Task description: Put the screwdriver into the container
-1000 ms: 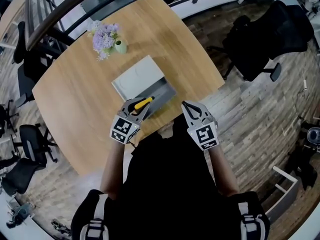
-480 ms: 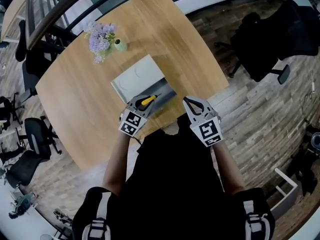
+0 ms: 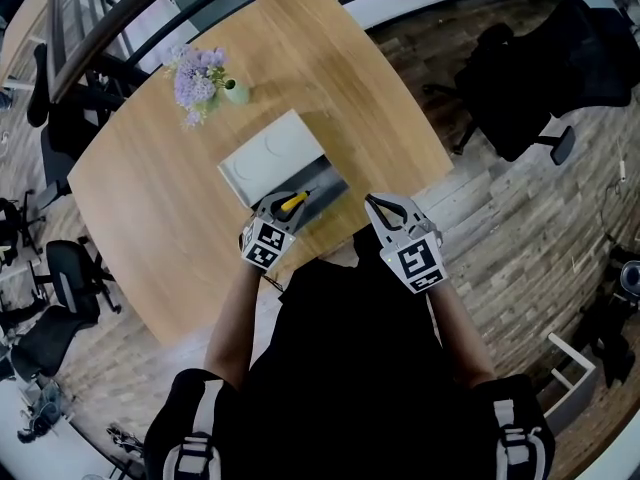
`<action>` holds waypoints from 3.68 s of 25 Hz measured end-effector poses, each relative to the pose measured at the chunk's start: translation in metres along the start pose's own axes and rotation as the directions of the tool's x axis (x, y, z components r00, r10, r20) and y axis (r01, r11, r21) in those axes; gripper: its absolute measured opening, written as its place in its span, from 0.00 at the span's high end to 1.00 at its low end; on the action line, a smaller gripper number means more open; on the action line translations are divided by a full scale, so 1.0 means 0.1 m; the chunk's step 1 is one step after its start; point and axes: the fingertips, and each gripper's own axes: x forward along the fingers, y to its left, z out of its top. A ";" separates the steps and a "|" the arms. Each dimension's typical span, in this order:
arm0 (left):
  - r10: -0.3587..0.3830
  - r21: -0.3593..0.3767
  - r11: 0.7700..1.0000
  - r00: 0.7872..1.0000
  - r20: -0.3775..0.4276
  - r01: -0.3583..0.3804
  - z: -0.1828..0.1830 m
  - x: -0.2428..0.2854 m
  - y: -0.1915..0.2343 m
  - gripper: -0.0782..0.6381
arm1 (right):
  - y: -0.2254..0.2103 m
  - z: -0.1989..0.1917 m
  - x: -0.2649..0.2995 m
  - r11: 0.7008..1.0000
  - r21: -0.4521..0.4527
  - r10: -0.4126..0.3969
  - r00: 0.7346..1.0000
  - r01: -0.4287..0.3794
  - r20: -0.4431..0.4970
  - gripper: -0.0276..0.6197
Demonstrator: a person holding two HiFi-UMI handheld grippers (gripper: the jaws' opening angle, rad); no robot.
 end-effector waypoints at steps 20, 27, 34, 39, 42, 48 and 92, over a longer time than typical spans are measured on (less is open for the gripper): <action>0.035 0.098 0.995 0.970 -0.242 -0.011 -0.39 0.24 -0.07 0.76 | 0.13 -0.10 -0.11 0.999 0.012 -0.035 0.999 0.035 -0.006 0.92; 0.026 0.074 0.997 0.950 -0.312 -0.003 -0.49 0.43 -0.08 0.76 | 0.13 -0.16 -0.14 0.998 0.024 -0.052 0.999 0.053 -0.009 0.92; 0.023 0.057 0.998 0.922 -0.387 -0.001 -0.63 0.55 -0.09 0.76 | 0.14 -0.17 -0.16 0.999 0.015 -0.052 0.999 0.052 -0.016 0.92; 0.023 0.056 0.998 0.912 -0.409 0.000 -0.64 0.58 -0.10 0.76 | 0.17 -0.18 -0.16 0.999 0.015 -0.042 0.999 0.042 -0.020 0.92; 0.013 0.053 0.999 0.912 -0.410 0.009 -0.63 0.58 -0.10 0.76 | 0.20 -0.16 -0.13 0.999 0.011 -0.031 0.999 0.031 -0.022 0.92; -0.012 0.026 0.999 0.916 -0.400 0.024 -0.62 0.57 -0.14 0.72 | 0.22 -0.13 -0.10 1.000 0.005 -0.022 1.000 0.022 -0.018 0.92; -0.054 -0.105 0.991 0.957 0.287 0.087 0.61 -1.13 -0.40 0.86 | 0.93 0.08 -0.24 0.987 -0.020 -0.160 0.984 0.162 0.072 0.92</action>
